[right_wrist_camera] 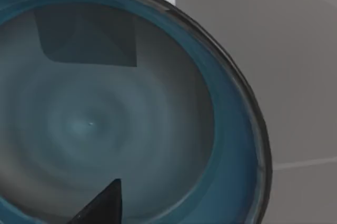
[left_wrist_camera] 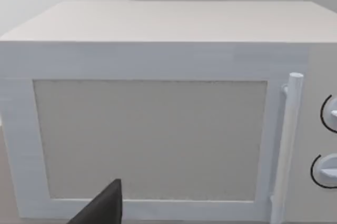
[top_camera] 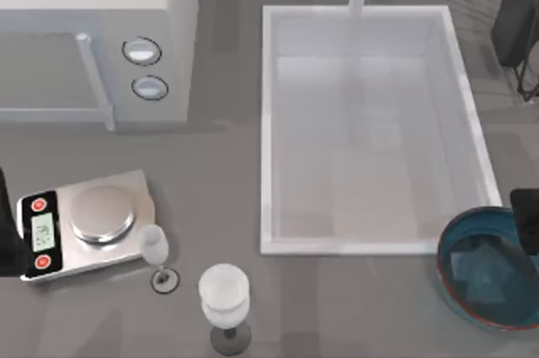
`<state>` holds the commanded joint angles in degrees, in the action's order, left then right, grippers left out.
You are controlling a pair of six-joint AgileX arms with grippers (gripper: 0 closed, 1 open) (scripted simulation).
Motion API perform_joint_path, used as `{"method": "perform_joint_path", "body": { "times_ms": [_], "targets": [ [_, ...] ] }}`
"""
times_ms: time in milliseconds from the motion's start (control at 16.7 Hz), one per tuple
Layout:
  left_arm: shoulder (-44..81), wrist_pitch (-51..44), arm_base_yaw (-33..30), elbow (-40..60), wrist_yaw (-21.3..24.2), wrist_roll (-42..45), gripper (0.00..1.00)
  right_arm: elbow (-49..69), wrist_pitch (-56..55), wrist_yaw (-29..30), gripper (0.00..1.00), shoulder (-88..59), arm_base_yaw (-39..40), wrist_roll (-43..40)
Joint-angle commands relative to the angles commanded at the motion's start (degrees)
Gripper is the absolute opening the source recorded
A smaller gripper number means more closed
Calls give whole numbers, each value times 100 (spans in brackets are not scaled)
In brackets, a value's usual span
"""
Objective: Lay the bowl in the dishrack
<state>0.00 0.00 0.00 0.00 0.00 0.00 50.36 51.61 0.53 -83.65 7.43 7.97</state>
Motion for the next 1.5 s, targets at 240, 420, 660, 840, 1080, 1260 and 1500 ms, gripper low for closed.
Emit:
{"method": "perform_joint_path", "body": {
  "times_ms": [240, 420, 660, 840, 1080, 1260, 1500],
  "targets": [
    [0, 0, 0, 0, 0, 0, 100, -620, -1031, 1, 100, -413, 7, 15],
    [0, 0, 0, 0, 0, 0, 100, -744, -1200, 1, 100, -496, 9, 18],
    [0, 0, 0, 0, 0, 0, 100, -744, -1200, 1, 92, -496, 9, 18],
    [0, 0, 0, 0, 0, 0, 100, -744, -1200, 1, 70, -496, 9, 18],
    [0, 0, 0, 0, 0, 0, 100, -744, -1200, 1, 40, -496, 9, 18],
    [0, 0, 0, 0, 0, 0, 100, -744, -1200, 1, 17, -496, 9, 18],
    [0, 0, 0, 0, 0, 0, 100, -744, -1200, 1, 0, -496, 9, 18]
  ]
}}
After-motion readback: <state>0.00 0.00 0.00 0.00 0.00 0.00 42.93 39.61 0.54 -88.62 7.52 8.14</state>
